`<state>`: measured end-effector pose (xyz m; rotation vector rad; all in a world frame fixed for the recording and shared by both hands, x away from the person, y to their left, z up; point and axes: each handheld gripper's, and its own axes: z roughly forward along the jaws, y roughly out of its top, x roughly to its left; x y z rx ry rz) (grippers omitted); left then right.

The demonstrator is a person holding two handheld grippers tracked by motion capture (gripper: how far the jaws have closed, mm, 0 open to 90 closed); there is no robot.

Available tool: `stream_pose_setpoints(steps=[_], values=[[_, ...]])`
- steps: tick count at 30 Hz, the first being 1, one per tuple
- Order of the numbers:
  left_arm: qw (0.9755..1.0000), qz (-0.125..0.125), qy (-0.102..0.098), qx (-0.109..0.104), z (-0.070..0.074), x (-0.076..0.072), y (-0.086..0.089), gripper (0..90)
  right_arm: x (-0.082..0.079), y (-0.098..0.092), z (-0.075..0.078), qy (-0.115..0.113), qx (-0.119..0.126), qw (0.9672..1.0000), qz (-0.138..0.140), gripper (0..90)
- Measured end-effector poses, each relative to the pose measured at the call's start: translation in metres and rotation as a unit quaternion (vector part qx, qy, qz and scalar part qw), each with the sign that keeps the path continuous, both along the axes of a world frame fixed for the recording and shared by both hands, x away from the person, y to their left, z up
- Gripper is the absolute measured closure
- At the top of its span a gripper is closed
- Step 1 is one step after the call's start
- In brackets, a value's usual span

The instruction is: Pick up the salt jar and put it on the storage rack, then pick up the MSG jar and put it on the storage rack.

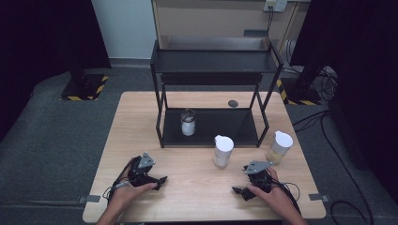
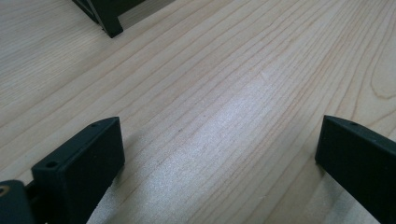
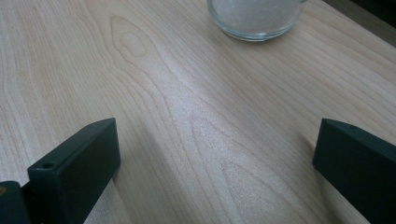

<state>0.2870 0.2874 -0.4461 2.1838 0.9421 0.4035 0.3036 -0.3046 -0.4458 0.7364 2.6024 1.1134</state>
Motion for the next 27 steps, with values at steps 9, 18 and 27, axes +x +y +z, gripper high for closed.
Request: stream_pose_setpoints(steps=[9,18,27], values=[[1.0000,-0.001,0.000,0.001,0.0001,0.0006,0.0000,0.0,-0.0004,-0.0004,0.0001,0.000,-0.001,1.0000,-0.001,1.2],[1.0000,-0.002,0.000,0.000,0.0001,0.0011,0.0003,0.0,-0.0014,-0.0002,0.0002,0.000,-0.001,1.0000,-0.003,1.2],[1.0000,-0.002,0.000,0.001,0.0001,0.0012,0.0003,0.0,-0.0017,-0.0004,0.0003,0.000,-0.001,1.0000,-0.004,1.1]])
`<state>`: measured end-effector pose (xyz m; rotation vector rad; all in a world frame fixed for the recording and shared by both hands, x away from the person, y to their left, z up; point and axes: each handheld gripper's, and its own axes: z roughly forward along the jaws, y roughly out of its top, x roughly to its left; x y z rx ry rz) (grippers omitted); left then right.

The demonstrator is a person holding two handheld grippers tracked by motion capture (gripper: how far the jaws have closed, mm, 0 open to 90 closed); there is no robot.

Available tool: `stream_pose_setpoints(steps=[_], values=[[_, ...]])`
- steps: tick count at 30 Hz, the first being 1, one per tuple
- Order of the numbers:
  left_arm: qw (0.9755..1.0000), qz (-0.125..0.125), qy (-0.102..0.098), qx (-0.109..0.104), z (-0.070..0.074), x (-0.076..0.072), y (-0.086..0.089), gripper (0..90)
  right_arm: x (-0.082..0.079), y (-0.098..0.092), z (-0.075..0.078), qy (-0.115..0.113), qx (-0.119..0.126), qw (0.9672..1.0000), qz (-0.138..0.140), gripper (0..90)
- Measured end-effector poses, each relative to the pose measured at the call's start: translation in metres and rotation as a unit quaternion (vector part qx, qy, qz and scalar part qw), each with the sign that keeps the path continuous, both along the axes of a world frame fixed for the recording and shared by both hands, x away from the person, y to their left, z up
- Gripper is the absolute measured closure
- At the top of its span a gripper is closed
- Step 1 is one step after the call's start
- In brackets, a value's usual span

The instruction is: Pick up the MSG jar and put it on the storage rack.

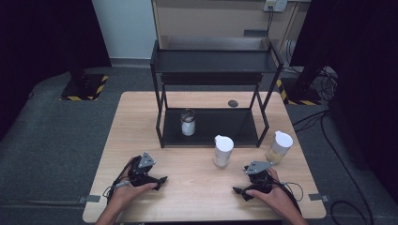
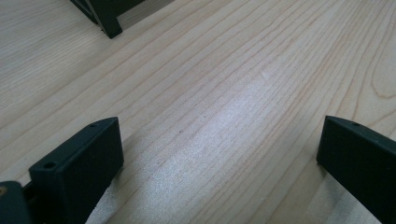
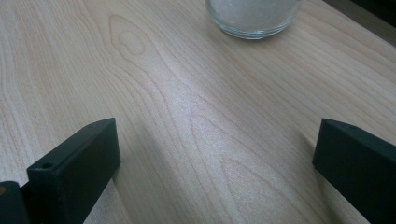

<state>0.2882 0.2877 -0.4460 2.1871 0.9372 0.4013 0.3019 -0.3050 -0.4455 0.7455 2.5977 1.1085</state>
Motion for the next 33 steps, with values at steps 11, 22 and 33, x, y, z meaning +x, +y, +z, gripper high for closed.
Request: stream_pose_setpoints(steps=[11,22,33], values=[[1.0000,-0.002,0.000,0.000,0.000,0.001,0.000,0.0,-0.003,0.002,0.001,0.002,0.000,0.9999,-0.013,2.6],[1.0000,-0.002,0.000,0.000,0.000,0.001,0.000,0.0,0.000,-0.001,0.021,0.020,0.022,0.9991,-0.030,4.4],[1.0000,-0.002,0.000,0.000,0.000,0.001,0.001,0.0,0.007,0.019,0.047,-0.005,0.009,0.9996,-0.027,5.5]])
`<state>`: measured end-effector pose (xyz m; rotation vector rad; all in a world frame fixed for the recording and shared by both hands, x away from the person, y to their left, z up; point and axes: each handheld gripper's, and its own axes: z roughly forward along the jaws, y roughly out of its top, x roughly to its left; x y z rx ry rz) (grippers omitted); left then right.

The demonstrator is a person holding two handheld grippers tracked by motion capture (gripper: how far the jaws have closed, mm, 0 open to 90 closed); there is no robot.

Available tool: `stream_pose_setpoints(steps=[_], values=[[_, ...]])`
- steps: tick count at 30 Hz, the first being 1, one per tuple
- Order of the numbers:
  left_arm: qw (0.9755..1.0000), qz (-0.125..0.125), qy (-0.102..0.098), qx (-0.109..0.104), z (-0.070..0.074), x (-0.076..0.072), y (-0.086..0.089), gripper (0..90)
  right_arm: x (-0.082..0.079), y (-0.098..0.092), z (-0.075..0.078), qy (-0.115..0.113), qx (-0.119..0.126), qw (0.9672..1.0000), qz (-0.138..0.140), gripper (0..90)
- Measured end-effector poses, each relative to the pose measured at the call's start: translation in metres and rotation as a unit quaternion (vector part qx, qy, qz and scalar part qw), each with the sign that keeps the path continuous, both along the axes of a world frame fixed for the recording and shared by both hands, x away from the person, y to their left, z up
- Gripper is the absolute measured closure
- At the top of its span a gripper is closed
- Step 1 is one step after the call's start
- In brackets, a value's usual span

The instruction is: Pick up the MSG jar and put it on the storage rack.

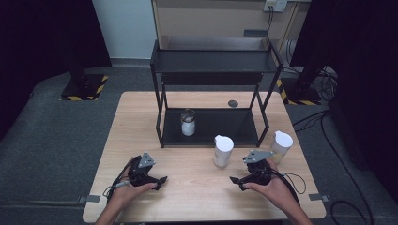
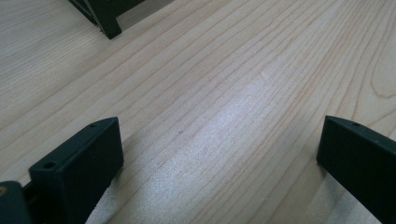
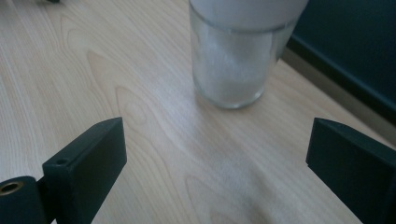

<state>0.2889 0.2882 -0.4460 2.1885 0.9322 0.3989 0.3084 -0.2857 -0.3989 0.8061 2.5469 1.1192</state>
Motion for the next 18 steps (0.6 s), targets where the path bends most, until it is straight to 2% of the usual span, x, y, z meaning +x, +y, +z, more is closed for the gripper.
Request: stream_pose_setpoints(steps=[7,18], values=[[1.0000,-0.001,0.000,0.000,0.000,0.000,0.000,0.0,0.006,0.011,0.013,-0.001,-0.010,1.0000,0.001,5.6],[1.0000,-0.001,0.000,0.000,0.000,0.000,0.000,0.0,0.013,0.021,0.021,0.002,-0.012,0.9999,0.002,5.6]])
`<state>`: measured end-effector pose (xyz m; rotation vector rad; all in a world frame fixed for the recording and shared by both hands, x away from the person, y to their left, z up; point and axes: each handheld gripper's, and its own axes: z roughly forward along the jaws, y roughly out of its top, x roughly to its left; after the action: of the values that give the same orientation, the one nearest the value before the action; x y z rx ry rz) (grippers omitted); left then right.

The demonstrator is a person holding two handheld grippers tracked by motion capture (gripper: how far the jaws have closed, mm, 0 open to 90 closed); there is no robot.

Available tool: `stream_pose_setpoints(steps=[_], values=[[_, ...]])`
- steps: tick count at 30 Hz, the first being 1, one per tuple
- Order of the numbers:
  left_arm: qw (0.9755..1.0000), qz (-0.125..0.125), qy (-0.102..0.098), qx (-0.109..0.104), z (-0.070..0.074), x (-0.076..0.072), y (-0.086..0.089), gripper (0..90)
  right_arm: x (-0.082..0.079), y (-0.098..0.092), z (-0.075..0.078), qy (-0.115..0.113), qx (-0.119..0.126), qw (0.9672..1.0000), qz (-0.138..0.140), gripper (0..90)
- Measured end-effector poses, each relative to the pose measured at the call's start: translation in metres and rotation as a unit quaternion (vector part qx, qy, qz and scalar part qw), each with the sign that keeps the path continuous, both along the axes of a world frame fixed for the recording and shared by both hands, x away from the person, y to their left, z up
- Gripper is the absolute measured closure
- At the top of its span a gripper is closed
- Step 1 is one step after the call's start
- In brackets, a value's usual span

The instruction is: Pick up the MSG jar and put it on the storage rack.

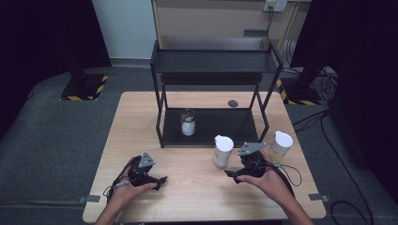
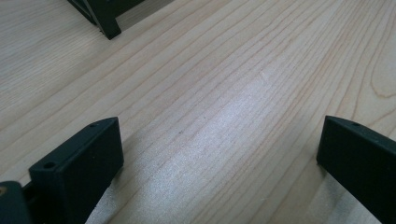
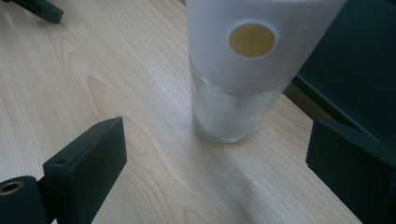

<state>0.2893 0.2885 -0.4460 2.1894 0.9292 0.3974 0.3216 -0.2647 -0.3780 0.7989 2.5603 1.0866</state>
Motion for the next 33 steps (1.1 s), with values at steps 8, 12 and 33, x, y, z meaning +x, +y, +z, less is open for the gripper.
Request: stream_pose_setpoints(steps=[8,12,33], values=[[1.0000,0.000,0.000,0.000,0.000,0.000,0.000,0.0,0.004,0.005,0.005,-0.001,-0.006,1.0000,0.000,5.7],[1.0000,-0.001,0.000,0.000,0.000,0.000,0.000,0.0,0.006,0.008,0.008,-0.003,-0.009,1.0000,0.001,5.7],[1.0000,-0.002,0.000,0.000,0.000,0.000,0.000,0.0,0.014,0.021,0.014,-0.007,-0.013,0.9999,-0.006,5.9]])
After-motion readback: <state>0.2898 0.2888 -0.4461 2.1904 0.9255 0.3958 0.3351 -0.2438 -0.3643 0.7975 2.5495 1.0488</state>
